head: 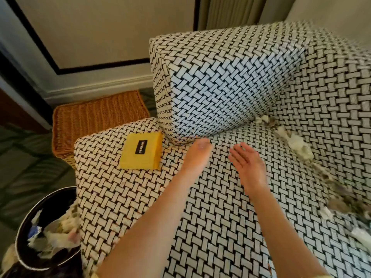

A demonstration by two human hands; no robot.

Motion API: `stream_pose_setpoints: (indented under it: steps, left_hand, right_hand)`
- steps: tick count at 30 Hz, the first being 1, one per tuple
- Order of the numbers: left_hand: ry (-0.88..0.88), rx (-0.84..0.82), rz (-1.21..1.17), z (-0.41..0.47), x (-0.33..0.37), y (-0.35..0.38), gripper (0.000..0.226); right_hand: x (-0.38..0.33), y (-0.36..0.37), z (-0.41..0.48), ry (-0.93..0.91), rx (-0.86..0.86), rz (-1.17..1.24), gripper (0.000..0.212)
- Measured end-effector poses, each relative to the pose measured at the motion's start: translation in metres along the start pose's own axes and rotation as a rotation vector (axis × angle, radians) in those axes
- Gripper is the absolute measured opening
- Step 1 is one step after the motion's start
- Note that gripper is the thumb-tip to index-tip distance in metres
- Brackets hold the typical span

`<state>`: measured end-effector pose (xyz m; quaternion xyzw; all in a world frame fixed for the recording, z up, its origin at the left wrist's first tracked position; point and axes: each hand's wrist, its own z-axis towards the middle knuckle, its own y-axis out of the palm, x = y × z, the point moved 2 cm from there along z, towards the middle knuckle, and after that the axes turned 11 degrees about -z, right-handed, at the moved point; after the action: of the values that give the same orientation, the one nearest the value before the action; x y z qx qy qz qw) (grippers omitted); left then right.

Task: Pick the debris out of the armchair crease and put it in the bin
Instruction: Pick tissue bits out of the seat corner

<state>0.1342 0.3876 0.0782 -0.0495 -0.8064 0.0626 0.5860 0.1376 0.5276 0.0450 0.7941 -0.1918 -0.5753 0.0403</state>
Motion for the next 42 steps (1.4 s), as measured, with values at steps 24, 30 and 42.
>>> stream_pose_setpoints:
  steps: [24, 30, 42]
  left_hand:
    - [0.488, -0.134, 0.582, 0.138, 0.008, 0.123, 0.05]
    - [0.445, -0.153, 0.75, 0.159, 0.016, 0.143, 0.05]
    - [0.095, -0.493, 0.366, 0.186, 0.02, 0.15, 0.041]
  right_hand:
    - [-0.06, -0.024, 0.154, -0.65, 0.585, -1.383, 0.031]
    - [-0.054, -0.03, 0.165, -0.47, 0.549, -1.43, 0.04]
    - [-0.052, -0.038, 0.171, -0.257, 0.412, -1.476, 0.036]
